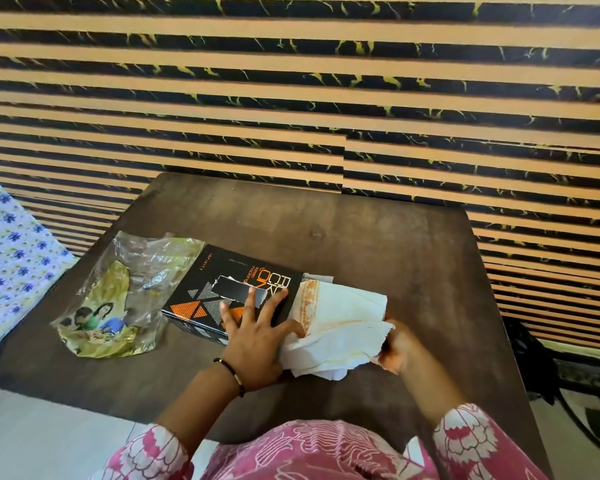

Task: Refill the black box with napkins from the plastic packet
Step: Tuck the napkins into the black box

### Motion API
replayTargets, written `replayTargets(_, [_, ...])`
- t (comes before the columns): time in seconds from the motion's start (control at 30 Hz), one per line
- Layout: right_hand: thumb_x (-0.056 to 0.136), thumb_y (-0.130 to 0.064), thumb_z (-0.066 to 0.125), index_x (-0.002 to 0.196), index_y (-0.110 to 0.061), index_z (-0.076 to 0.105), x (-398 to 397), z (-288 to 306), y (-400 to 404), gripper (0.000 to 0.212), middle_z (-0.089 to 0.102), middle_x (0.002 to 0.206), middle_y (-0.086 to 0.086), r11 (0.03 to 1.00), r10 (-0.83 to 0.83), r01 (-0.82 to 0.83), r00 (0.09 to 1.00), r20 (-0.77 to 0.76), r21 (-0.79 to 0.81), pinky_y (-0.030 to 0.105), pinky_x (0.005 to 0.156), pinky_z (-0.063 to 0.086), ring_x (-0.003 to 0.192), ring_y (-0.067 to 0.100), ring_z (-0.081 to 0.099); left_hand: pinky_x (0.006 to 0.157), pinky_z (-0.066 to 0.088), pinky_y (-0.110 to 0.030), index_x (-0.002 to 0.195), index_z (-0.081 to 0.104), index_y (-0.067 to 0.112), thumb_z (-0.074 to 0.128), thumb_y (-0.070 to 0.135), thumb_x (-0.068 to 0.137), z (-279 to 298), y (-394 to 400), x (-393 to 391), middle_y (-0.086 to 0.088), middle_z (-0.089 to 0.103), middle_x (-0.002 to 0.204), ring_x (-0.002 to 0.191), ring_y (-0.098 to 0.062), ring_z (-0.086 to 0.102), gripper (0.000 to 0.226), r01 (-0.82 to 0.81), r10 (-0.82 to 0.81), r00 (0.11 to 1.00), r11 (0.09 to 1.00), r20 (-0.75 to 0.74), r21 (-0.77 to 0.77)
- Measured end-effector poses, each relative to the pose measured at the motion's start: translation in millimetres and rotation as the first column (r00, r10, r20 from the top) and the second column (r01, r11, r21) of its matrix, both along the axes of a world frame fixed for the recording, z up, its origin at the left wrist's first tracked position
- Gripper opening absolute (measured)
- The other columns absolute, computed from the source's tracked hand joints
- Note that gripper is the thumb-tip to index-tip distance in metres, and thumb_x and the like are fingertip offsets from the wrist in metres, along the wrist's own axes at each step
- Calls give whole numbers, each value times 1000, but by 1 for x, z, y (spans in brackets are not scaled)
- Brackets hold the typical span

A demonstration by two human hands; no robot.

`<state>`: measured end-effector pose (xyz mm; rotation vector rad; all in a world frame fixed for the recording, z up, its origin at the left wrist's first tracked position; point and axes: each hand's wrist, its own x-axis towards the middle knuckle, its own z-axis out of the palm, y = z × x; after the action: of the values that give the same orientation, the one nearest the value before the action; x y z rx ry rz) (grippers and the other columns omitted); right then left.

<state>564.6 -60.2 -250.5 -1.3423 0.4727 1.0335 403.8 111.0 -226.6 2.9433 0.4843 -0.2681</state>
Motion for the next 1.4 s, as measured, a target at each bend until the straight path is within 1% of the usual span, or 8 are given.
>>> replayTargets(0.13, [93, -8, 37, 73, -9, 57, -7, 3, 4, 28, 63, 41, 7, 995, -83, 85, 996, -35, 60, 22, 33, 47, 36, 19, 60, 96, -20, -70, 119, 44, 47, 64, 33, 75, 0, 1, 1, 5, -8, 156, 139, -38, -21, 50, 0, 0, 1000, 999, -2, -42])
replayTargets(0.4, [97, -19, 42, 100, -13, 59, -18, -1, 18, 18, 64, 92, 14, 972, -208, 216, 974, -85, 94, 34, 37, 53, 81, 30, 63, 97, -17, -73, 127, 38, 40, 59, 30, 77, 2, 3, 4, 6, -5, 157, 141, -37, -19, 55, -21, 22, 1000, 999, 4, -47])
replayTargets(0.6, [96, -25, 35, 122, -22, 55, -41, -18, 27, 33, 64, 116, 10, 956, -274, 269, 961, 33, 120, 39, 58, 57, 102, 31, 63, 97, -15, -75, 131, 34, 41, 61, 35, 75, 3, 3, 4, 5, -9, 157, 140, -39, -20, 62, -9, 8, 1000, 998, -19, -56])
replayTargets(0.77, [94, -10, 34, 116, -24, 55, -48, -19, 23, 34, 66, 101, 5, 968, -222, 202, 965, 136, 146, 39, 68, 51, 85, 26, 62, 105, 1, -70, 131, 33, 42, 34, 57, 64, 16, 16, 4, 9, 16, 154, 143, -27, 11, 70, -46, 80, 990, 962, 118, -268])
replayTargets(0.87, [88, 10, 34, 113, -25, 53, -50, -22, 18, 48, 65, 95, 3, 977, -180, 149, 959, 218, 151, 36, 60, 53, 81, 23, 62, 106, 21, -54, 131, 35, 32, 18, 67, 68, 13, 21, 9, 4, 38, 141, 127, -23, 42, 74, -160, 200, 946, 972, 254, -170])
replayTargets(1.07, [85, 16, 35, 115, -18, 55, -53, -24, 14, 49, 66, 95, 3, 978, -149, 91, 935, 321, 189, 32, 59, 56, 81, 20, 64, 111, 6, -60, 143, 12, 30, 24, 71, 58, -8, 18, 13, -2, 16, 152, 134, -28, 31, 95, -169, 168, 977, 986, 132, -4])
replayTargets(1.27, [95, -10, 36, 111, -28, 54, -33, -25, 20, 31, 65, 99, 4, 969, -188, 172, 979, 75, 176, 41, 65, 53, 87, 25, 62, 109, 0, -66, 144, 7, 36, 39, 68, 68, -10, 18, 6, -6, 11, 156, 138, -32, 27, 88, -111, 107, 985, 993, 134, 26])
replayTargets(1.4, [96, -16, 38, 109, -26, 58, -21, -25, 28, 26, 65, 113, 11, 976, -160, 159, 987, -8, 150, 46, 55, 58, 99, 33, 63, 109, 2, -65, 144, 9, 36, 29, 67, 70, -10, 17, 8, -6, 13, 155, 137, -32, 28, 83, -123, 118, 983, 992, 143, 30])
